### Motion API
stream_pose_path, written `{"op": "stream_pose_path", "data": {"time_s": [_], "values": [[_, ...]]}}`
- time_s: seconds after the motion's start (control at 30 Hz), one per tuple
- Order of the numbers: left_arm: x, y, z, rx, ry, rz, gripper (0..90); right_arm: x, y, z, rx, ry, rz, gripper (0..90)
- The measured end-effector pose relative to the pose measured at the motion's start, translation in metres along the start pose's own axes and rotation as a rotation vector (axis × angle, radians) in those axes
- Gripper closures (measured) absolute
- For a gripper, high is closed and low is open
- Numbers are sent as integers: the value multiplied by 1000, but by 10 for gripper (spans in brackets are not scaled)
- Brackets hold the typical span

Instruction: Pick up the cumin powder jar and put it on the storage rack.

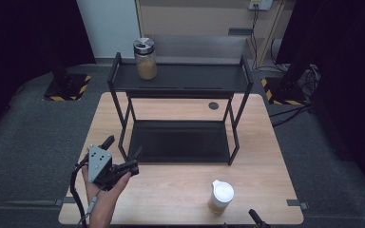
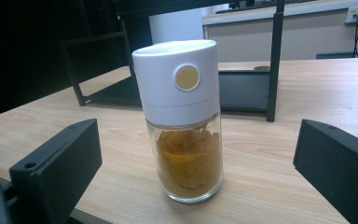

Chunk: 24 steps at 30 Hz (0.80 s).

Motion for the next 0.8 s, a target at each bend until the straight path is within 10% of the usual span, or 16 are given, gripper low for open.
{"op": "stream_pose_path", "data": {"time_s": [0.8], "values": [[17,-45,-14,-4,48,23,53,-4,-3,0,-7,6,3,7]]}}
Point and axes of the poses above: each handheld gripper's, and its own axes: x roughly backward along the jaws, y roughly out of its top, z roughly to its left, the point moved 1 cm from there along -x, roughly forward along the jaws, and after that the axes turned 5 degrees about y, right-handed, at the moved point
